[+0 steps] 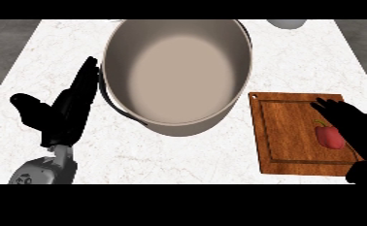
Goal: Pick the bell pepper from the cutting board and place it in the pot
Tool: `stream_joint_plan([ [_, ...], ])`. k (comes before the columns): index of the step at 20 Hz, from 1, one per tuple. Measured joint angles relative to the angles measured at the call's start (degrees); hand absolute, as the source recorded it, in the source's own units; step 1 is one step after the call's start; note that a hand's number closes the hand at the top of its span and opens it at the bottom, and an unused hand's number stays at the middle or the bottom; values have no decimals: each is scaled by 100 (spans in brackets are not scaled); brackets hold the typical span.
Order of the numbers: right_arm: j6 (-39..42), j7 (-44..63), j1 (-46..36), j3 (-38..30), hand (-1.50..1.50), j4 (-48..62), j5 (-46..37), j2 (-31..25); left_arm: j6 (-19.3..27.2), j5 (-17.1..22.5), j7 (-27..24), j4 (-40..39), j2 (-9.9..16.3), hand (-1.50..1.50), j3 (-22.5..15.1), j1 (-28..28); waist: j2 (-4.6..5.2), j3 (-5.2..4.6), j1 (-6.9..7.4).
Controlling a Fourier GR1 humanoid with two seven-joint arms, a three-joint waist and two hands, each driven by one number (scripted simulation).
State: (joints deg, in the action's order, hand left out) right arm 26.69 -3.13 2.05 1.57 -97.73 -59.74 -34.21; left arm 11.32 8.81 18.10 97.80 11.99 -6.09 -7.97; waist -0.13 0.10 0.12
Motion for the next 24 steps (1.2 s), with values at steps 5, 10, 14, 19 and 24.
stream_joint_plan([
  [5, -150, 49, -141, 110, -150, 481, -471, 126, -124, -23, -28, -45, -64, 0, 107, -21, -3, 4, 2],
  [10, -294, -25, -358, 132, -150, 1024, -806, 226, -234, -68, -54, 63, -142, 0, 151, 112, -3, 4, 5],
  [14, -290, -82, -449, 92, -150, 1223, -984, 302, -210, -231, -27, 131, -278, 0, 111, 149, -7, 4, 1],
  [19, -496, -602, -521, 103, 150, 1398, -844, 434, -294, -243, -92, 60, -287, 0, 235, 142, -9, 8, -5],
  [24, -852, -987, -627, 62, 150, 1640, -939, 485, -365, -298, -116, -89, -322, 0, 350, -13, -16, 7, -1],
])
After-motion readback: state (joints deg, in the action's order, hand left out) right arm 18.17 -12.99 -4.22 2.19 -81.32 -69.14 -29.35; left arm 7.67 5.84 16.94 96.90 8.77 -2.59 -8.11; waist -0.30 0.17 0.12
